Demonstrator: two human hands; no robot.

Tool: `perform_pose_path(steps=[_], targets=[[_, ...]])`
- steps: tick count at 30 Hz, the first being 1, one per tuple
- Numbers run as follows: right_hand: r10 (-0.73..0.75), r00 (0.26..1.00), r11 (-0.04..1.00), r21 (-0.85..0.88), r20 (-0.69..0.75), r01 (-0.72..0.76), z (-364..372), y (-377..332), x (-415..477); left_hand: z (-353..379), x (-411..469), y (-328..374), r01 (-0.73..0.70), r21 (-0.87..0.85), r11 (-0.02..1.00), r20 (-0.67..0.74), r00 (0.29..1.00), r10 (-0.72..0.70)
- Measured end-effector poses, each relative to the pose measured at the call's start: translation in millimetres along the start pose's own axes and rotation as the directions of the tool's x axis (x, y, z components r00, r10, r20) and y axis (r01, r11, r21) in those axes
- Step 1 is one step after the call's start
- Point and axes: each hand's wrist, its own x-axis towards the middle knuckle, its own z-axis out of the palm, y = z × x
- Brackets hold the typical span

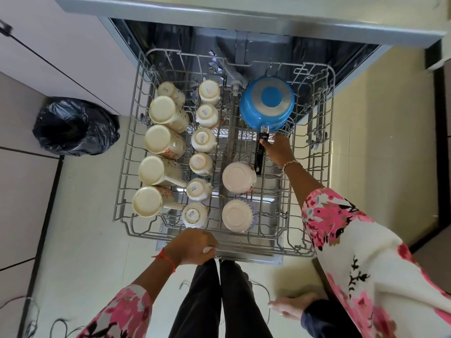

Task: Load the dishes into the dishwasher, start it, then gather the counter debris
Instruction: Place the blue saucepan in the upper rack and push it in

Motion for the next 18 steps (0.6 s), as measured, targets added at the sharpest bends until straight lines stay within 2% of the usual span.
perform_pose_path(steps=[3, 7, 11, 15, 18], targets=[[0.001, 1.000, 0.998, -0.057, 0.024, 0.001, -9.1, 3.2, -7.2, -17.0, -0.8, 1.2, -0.012, 0.003, 1.000, -0.063, 0.998, 0.012], [-0.109, 0.993, 0.982, -0.149, 0.034, 0.113, -14.6, 9.4, -34.0, -44.1, -3.7, -5.1, 0.031, -0.037, 0.999, -0.263, 0.964, -0.040], [-0.217, 0.976, 0.955, -0.204, 0.016, 0.216, -1.4, 13.1, -91.5, -53.0, -9.5, -4.0, 0.054, -0.023, 0.998, -0.257, 0.965, -0.058], [-0.310, 0.941, 0.906, -0.259, 0.133, 0.335, 36.8, 26.6, -160.8, -30.2, -27.5, 1.2, 0.041, -0.027, 0.999, -0.242, 0.969, -0.047], [-0.276, 0.959, 0.927, -0.248, 0.060, 0.282, 67.8, 36.4, -214.2, -5.4, -45.7, 3.3, 0.094, -0.028, 0.995, -0.296, 0.950, -0.098]])
